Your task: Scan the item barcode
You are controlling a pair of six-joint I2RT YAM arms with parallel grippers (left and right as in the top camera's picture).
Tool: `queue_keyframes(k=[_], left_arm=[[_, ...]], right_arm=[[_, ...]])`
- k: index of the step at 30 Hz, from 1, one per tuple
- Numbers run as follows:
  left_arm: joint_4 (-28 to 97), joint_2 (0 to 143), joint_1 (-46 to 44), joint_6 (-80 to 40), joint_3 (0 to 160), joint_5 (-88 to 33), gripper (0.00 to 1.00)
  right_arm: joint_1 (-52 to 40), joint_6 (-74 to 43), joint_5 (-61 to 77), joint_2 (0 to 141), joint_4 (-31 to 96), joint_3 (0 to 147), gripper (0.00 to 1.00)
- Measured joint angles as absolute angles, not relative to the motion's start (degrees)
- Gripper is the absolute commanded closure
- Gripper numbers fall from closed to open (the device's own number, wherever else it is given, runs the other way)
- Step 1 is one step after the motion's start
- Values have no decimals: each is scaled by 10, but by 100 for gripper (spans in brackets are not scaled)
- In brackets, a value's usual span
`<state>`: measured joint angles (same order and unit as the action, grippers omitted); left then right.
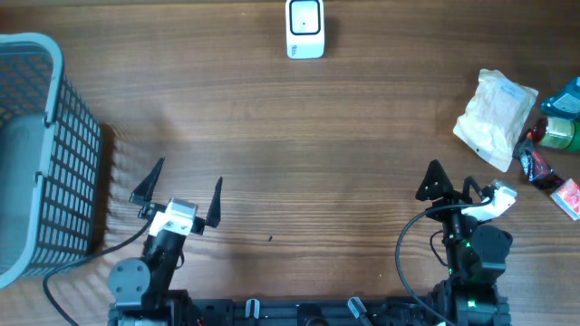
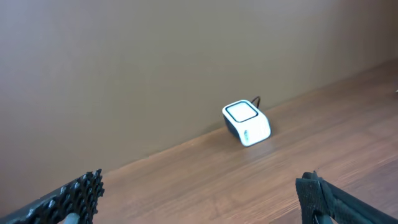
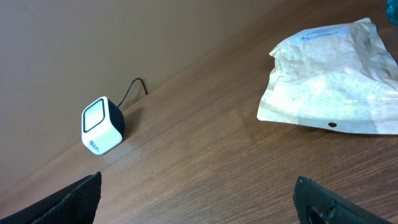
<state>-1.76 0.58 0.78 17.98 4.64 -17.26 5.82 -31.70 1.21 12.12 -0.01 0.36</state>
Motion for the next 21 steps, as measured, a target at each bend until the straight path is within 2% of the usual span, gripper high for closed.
queue_keyframes(k=[5,21], left_arm=[[29,6,8,181,5,-144,0],[30,6,8,130,6,-114,0]], right_arm=[[58,-317,12,121,0,4,0],[55,-317,12,108,0,4,0]])
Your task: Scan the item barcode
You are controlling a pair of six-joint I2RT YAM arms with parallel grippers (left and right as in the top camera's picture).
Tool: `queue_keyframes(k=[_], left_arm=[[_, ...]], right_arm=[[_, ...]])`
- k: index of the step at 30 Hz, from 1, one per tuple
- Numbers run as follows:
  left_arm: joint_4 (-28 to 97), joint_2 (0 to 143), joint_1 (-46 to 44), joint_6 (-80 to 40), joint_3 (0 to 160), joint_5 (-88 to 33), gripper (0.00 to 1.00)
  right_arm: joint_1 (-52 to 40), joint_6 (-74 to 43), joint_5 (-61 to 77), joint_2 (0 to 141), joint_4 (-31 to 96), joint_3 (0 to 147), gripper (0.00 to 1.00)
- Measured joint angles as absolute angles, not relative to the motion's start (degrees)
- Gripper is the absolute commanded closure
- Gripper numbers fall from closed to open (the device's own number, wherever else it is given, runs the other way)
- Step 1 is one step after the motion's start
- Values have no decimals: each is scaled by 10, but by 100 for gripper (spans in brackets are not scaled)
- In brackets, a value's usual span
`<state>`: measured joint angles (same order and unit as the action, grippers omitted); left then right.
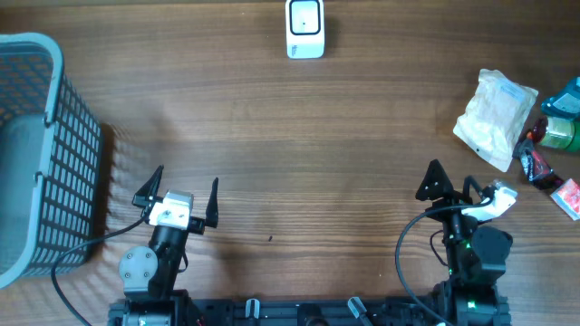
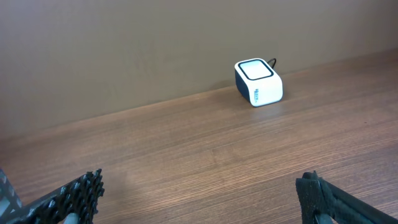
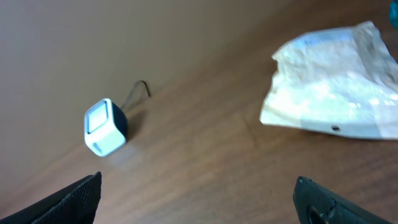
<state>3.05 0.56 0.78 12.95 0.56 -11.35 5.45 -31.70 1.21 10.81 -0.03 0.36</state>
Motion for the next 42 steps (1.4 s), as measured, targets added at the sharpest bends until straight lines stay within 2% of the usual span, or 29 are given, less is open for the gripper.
queue_keyframes(k=[4,10,17,20,42], left_arm=[[30,6,8,130,6,-111,0],[30,5,8,130,6,-111,0],[30,5,8,130,6,-111,0],[30,5,8,130,6,-111,0],[30,5,8,130,6,-111,0]], right_arm=[[35,-317,12,17,-5,4,0],[34,-316,11,11,-2,4,0],[22,-86,12,11,0,4,0],[22,-54,12,11,0,4,0],[22,-42,12,11,0,4,0]])
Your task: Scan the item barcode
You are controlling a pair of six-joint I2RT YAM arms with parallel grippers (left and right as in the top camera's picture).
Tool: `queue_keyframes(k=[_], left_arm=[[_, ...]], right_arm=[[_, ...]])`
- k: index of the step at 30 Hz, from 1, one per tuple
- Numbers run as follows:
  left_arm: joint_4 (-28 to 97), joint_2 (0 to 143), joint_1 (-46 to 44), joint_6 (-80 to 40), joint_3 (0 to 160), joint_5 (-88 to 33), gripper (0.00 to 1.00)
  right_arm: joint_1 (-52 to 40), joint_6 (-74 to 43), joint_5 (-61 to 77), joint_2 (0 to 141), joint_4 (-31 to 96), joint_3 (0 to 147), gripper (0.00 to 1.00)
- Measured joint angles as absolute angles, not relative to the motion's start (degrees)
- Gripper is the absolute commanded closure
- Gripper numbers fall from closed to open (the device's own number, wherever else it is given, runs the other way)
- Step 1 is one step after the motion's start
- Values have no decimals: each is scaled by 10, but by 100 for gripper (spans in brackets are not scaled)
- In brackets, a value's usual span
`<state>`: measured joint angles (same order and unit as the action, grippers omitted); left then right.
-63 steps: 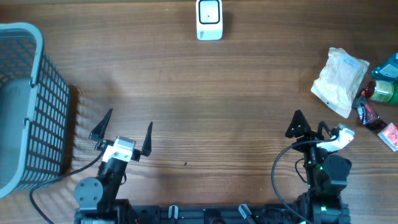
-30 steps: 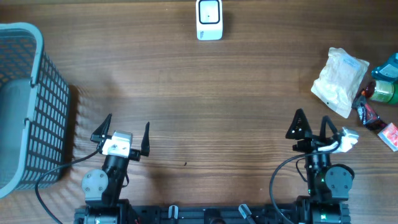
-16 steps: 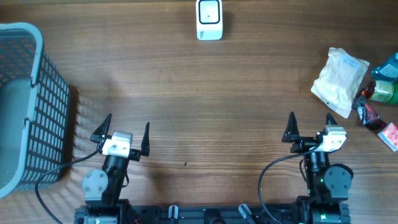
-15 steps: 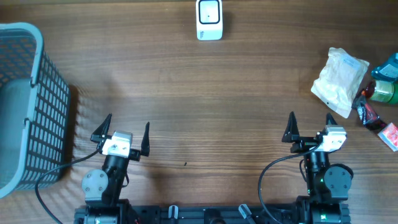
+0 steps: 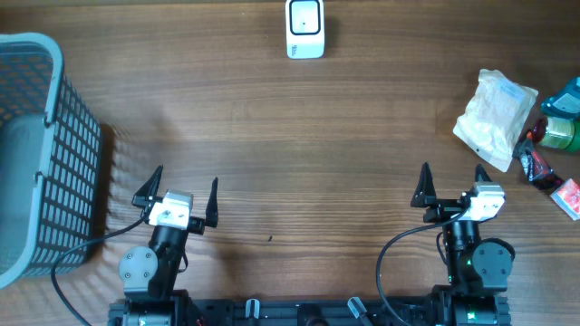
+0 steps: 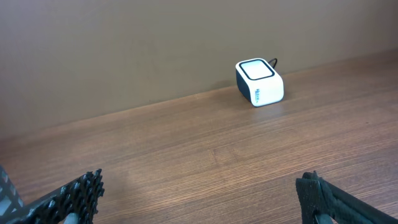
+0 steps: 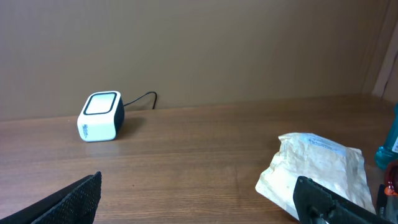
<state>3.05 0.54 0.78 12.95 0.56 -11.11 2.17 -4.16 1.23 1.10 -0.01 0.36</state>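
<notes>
The white scanner with a dark back sits at the table's far edge, also seen as the scanner and the scanner. A pale crinkled pouch lies at the right, with small items beside it; the pouch shows ahead of the right fingers. My left gripper stands open near the front left, nothing between its fingers. My right gripper is open at the front right, empty, a short way in front of the pouch.
A grey mesh basket stands at the left edge. At the far right lie a green bottle, a teal item and small red packets. A cable runs from the scanner.
My right gripper has turned to face straight toward the table's far edge, so the pouch now sits at the right of its view. The left arm has not moved.
Both grippers stood open and empty at the front, the left turned slightly rightward and the right angled to the right. Then the left had squared up toward the far edge. Now the right has squared up as well. No item has moved.
</notes>
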Motion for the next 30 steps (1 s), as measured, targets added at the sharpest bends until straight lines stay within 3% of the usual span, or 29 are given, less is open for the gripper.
queue_keyframes(k=[5,10,14,16,20,30], left_arm=[[31,5,4,130,6,-109,0],[32,5,-164,129,6,-103,0],[32,5,-203,129,6,-103,0],[32,5,-198,129,6,-103,0],[32,5,-67,129,6,-101,0],[32,5,-46,129,6,-101,0]], right_arm=[[22,-42,12,11,0,4,0],[22,-42,12,11,0,4,0],[22,-42,12,11,0,4,0],[22,-42,12,11,0,4,0],[22,-42,12,11,0,4,0],[22,-42,12,11,0,4,0]])
